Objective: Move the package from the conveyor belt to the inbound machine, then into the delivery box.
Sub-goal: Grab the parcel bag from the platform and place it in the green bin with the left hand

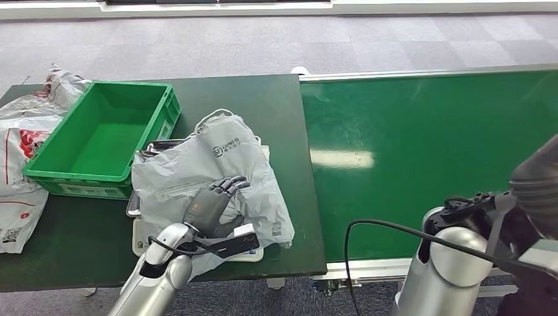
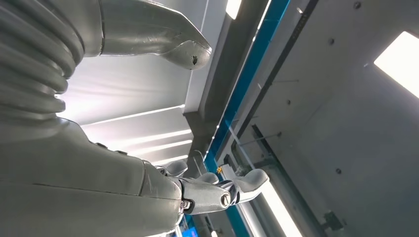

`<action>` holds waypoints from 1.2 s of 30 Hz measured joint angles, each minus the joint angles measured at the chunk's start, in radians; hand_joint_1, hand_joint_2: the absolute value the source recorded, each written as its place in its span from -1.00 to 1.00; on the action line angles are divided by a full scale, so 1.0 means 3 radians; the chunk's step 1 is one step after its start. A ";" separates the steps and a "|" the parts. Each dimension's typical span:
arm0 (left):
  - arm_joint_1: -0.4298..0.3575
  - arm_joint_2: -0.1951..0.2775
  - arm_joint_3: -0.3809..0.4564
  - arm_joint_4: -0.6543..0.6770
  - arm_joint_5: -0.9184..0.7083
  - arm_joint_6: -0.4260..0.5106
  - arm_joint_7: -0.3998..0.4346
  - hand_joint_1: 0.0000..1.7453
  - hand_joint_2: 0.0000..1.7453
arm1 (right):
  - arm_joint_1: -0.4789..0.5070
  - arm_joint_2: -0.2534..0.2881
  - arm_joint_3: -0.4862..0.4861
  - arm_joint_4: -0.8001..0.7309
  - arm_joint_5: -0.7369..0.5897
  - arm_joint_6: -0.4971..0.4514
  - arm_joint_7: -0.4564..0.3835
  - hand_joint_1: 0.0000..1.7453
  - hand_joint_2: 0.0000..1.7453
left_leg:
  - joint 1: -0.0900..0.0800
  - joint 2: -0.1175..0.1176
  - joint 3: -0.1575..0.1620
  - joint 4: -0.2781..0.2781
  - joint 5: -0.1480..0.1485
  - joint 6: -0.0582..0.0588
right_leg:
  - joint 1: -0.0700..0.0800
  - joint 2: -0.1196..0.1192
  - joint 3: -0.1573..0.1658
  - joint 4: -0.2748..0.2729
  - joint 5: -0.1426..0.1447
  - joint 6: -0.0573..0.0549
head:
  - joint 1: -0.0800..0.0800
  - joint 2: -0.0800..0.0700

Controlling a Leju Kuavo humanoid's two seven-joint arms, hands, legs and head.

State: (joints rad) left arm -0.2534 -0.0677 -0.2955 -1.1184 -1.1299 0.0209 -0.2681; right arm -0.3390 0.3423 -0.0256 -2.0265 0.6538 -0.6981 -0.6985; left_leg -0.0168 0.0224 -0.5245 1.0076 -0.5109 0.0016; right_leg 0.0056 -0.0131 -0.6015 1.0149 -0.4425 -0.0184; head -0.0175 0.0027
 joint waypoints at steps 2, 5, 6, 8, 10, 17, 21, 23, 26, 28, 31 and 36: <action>-0.0035 -0.0003 -0.0016 0.0047 -0.0003 0.0011 0.0012 1.00 1.00 | 0.0007 -0.0003 -0.0006 -0.0012 0.0003 0.0000 0.0000 -1.00 1.00 | 0.0000 0.0000 0.0000 0.0000 0.0000 0.0000 | 0.0000 0.0000 0.0000 0.0000 0.0000 0.0000 | 0.0000 0.0000; -0.0061 -0.0004 -0.0038 0.0089 -0.0024 0.0035 0.0033 1.00 1.00 | 0.0016 -0.0005 -0.0011 -0.0024 0.0005 0.0000 0.0000 -1.00 1.00 | 0.0000 0.0000 0.0001 0.0000 0.0000 0.0000 | 0.0000 0.0000 0.0001 0.0000 0.0000 0.0000 | 0.0000 0.0000; -0.0068 -0.0005 -0.0043 0.0099 -0.0041 0.0051 0.0048 1.00 1.00 | 0.0021 -0.0006 -0.0011 -0.0030 0.0003 0.0000 0.0000 -1.00 1.00 | 0.0000 0.0000 0.0001 0.0000 0.0000 0.0000 | 0.0000 0.0000 0.0001 0.0000 0.0000 0.0000 | 0.0000 0.0000; -0.0089 -0.0005 -0.0053 0.0116 -0.0080 0.0076 0.0087 1.00 1.00 | 0.0029 -0.0009 -0.0011 -0.0047 -0.0003 0.0000 0.0000 -1.00 1.00 | 0.0000 0.0000 0.0001 0.0000 0.0001 0.0000 | 0.0000 0.0000 0.0001 0.0000 0.0001 -0.0001 | 0.0000 0.0000; -0.0110 -0.0006 -0.0063 0.0131 -0.0121 0.0091 0.0129 1.00 1.00 | 0.0038 -0.0011 -0.0011 -0.0069 -0.0009 0.0000 0.0000 -1.00 1.00 | 0.0000 0.0000 0.0002 0.0000 0.0001 0.0000 | 0.0000 0.0000 0.0002 0.0000 0.0001 -0.0001 | 0.0000 0.0000; -0.0139 -0.0012 -0.0074 0.0162 -0.0154 0.0204 0.0182 1.00 1.00 | 0.0068 -0.0016 -0.0011 -0.0134 0.0000 0.0000 0.0000 -1.00 1.00 | 0.0001 0.0000 0.0002 0.0000 0.0001 -0.0001 | 0.0000 0.0000 0.0002 0.0000 0.0001 -0.0001 | 0.0000 0.0000; -0.0112 -0.0007 -0.0052 0.0067 0.0107 0.0285 0.0010 1.00 1.00 | 0.0075 -0.0019 -0.0011 -0.0134 0.0014 0.0000 0.0000 -1.00 1.00 | 0.0001 0.0000 0.0001 0.0000 0.0001 -0.0001 | 0.0000 0.0000 0.0002 0.0001 0.0001 -0.0001 | 0.0000 0.0000; -0.0081 -0.0005 -0.0007 -0.0046 0.0368 0.0298 -0.0145 1.00 1.00 | 0.0077 -0.0020 -0.0011 -0.0128 0.0012 0.0001 0.0000 -1.00 1.00 | 0.0001 -0.0001 -0.0001 0.0000 0.0002 -0.0001 | 0.0001 0.0000 0.0002 0.0001 0.0001 -0.0001 | 0.0000 0.0000; -0.0031 -0.0004 0.0114 -0.0263 0.0844 0.0281 -0.0396 1.00 1.00 | 0.0076 -0.0022 -0.0011 -0.0099 -0.0002 0.0002 0.0000 -1.00 1.00 | 0.0002 -0.0001 -0.0002 0.0000 0.0002 -0.0002 | 0.0001 0.0000 0.0001 0.0002 0.0001 -0.0001 | 0.0000 0.0000; -0.0001 -0.0004 0.0207 -0.0403 0.1120 0.0245 -0.0533 1.00 1.00 | 0.0076 -0.0022 -0.0011 -0.0064 -0.0013 0.0003 0.0000 -1.00 1.00 | 0.0002 -0.0002 -0.0004 0.0000 0.0002 -0.0002 | 0.0001 -0.0001 0.0001 0.0002 0.0001 -0.0001 | 0.0000 0.0000; 0.0036 -0.0004 0.0338 -0.0565 0.1459 0.0183 -0.0700 1.00 1.00 | 0.0075 -0.0023 -0.0011 0.0003 -0.0028 0.0006 0.0000 -1.00 1.00 | 0.0002 -0.0003 -0.0005 0.0000 0.0002 -0.0002 | 0.0001 -0.0001 0.0000 0.0002 0.0000 -0.0001 | 0.0000 0.0000; 0.0064 -0.0010 0.0491 -0.0712 0.1756 0.0124 -0.0852 1.00 1.00 | 0.0074 -0.0023 -0.0011 0.0105 -0.0036 0.0006 0.0000 -1.00 1.00 | 0.0002 -0.0004 -0.0004 0.0000 0.0002 -0.0002 | 0.0001 -0.0001 0.0000 0.0002 0.0000 -0.0001 | 0.0000 0.0000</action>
State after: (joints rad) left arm -0.2341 -0.0707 -0.1484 -1.3320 -0.6031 0.0580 -0.5236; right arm -0.3167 0.3353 -0.0290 -1.9949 0.6430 -0.6962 -0.6984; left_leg -0.0162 0.0212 -0.5259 1.0075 -0.5104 0.0012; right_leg 0.0058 -0.0135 -0.6015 1.0153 -0.4424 -0.0188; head -0.0175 0.0027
